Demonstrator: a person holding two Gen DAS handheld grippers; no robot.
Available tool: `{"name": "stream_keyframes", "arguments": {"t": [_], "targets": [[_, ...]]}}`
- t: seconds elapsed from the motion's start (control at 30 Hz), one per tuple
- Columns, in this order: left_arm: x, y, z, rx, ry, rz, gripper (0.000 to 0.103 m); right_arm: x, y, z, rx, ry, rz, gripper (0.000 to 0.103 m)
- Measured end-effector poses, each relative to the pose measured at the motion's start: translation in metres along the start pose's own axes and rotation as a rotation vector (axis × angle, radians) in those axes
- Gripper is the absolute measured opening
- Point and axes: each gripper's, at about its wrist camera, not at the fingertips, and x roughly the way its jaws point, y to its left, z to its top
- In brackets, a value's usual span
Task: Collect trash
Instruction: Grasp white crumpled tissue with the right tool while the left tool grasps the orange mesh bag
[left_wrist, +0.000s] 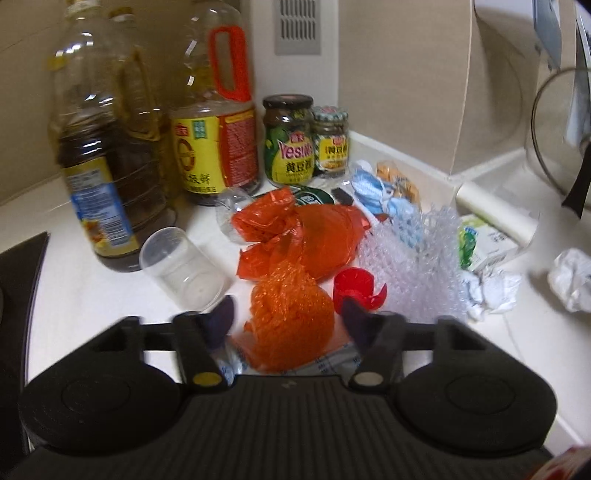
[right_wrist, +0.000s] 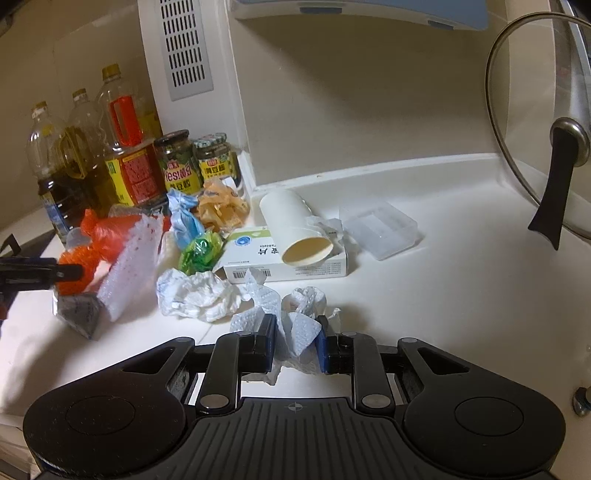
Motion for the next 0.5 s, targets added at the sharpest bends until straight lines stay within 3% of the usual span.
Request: {"name": "stream_keyframes", "arguments": {"t": [0.13,0.5], "targets": [[0.004,-0.003,0.0,0.039,0.02,0.005,0.032,-0.003,-0.004,-0.002,0.011,0.004,-0.007,0.023],[-0.065,-0.005,0.008,-0.09,-0.091,-0.016,0.03,-0.028,-0.007,-0.005,0.016,-0.025,0.052,0.023]]}}
